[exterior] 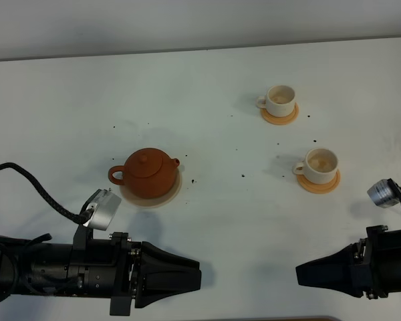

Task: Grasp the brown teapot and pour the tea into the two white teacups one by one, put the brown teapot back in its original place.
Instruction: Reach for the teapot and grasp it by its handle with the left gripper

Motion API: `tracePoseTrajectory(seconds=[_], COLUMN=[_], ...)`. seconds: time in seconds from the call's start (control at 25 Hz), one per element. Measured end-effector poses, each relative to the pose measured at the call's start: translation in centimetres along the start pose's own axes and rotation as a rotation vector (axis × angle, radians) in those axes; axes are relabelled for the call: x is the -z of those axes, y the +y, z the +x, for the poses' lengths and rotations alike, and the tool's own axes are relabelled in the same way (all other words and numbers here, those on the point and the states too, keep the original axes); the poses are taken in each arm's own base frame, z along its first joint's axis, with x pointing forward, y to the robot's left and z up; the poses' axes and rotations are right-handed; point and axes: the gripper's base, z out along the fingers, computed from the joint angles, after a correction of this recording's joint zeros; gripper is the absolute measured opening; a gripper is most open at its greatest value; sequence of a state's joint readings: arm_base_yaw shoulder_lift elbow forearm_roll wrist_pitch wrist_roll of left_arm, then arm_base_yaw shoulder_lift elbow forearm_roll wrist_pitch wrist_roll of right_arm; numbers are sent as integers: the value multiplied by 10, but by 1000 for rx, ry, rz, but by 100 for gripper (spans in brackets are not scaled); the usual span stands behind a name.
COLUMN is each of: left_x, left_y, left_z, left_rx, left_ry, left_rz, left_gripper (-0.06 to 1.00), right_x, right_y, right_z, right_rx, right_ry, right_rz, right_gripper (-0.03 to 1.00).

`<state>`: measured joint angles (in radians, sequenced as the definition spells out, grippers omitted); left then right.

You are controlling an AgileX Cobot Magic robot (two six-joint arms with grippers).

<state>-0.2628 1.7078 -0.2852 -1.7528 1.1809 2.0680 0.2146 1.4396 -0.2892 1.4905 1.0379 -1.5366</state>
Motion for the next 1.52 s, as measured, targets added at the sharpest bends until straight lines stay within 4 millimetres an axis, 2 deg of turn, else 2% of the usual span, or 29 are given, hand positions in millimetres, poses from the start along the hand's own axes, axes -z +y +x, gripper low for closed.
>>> tracePoseTrajectory(seconds=[1.52], left_x=[0], left_y=[0], left_z=[0], left_rx=[0], left_ry=[0], left_rz=[0], left_gripper=[25], right_x=[0], right_y=[0], right_z=[-1], right_rx=[-4], right_ry=[-9], right_rz=[0], right_gripper=[24])
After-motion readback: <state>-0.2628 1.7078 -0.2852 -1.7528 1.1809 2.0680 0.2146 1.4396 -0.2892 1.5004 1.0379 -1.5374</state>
